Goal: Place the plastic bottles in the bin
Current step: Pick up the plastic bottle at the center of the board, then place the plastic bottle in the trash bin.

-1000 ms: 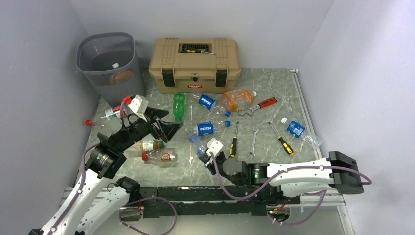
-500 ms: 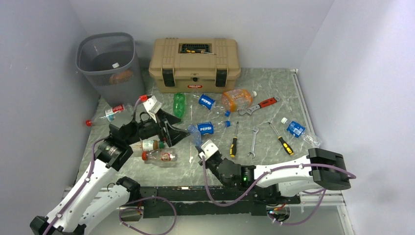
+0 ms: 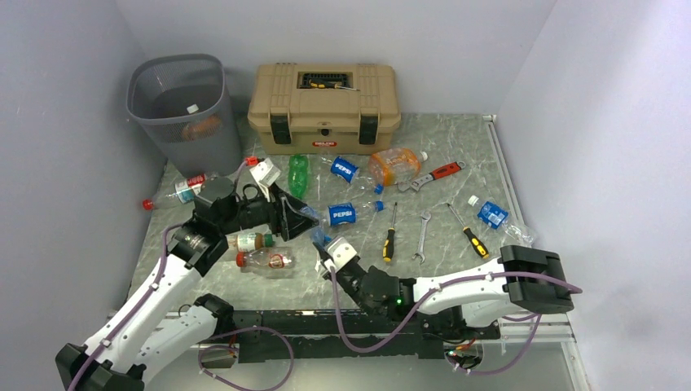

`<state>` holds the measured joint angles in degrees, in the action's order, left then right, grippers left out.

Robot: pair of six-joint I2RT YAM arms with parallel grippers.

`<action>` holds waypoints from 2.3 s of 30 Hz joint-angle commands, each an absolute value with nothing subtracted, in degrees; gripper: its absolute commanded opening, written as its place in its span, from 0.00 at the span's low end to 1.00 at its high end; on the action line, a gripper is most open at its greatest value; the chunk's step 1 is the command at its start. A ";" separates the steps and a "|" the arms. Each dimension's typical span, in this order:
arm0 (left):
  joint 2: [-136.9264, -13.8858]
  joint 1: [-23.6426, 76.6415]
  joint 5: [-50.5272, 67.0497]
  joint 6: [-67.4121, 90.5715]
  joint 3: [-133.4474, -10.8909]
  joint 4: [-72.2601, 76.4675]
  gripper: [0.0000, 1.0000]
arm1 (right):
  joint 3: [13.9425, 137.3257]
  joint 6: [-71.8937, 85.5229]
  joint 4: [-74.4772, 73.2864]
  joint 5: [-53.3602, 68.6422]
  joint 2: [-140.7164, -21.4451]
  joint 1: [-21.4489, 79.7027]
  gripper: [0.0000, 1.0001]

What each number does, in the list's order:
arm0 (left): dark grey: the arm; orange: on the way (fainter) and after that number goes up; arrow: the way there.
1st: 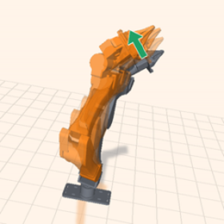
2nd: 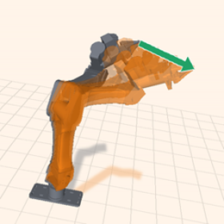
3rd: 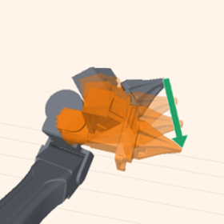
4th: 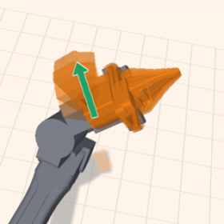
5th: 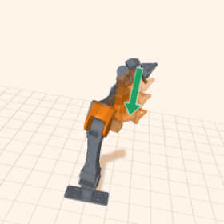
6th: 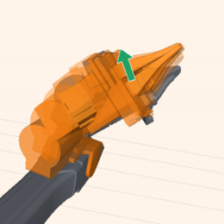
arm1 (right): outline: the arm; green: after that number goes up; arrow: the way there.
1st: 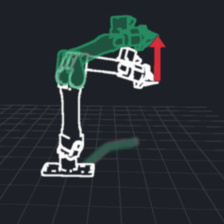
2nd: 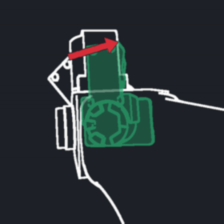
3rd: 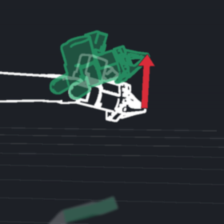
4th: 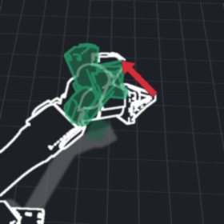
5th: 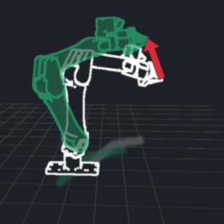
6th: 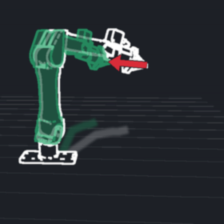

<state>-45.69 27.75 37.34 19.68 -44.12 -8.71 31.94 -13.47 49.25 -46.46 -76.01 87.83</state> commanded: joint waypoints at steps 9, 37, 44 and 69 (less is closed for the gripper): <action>-45.46 27.89 39.97 19.07 -45.75 -6.59 0.57 | 35.37 -15.71 56.16 -46.87 -79.59 90.17 0.00; -45.74 28.03 34.87 17.98 -46.80 -9.57 0.00 | 37.40 -10.08 48.45 -46.80 -76.91 90.49 0.98; -44.52 27.95 15.77 15.64 -55.26 -15.63 0.00 | 39.64 2.16 24.67 -39.59 -60.82 90.46 1.00; -85.56 5.04 -23.89 -9.87 -110.70 -6.30 0.00 | 26.69 8.01 20.27 -41.89 -45.19 90.29 1.00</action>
<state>-84.42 11.70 -23.86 -11.92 -107.35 -8.14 27.99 7.07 20.64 -43.66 -48.73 90.21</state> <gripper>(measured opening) 0.388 0.994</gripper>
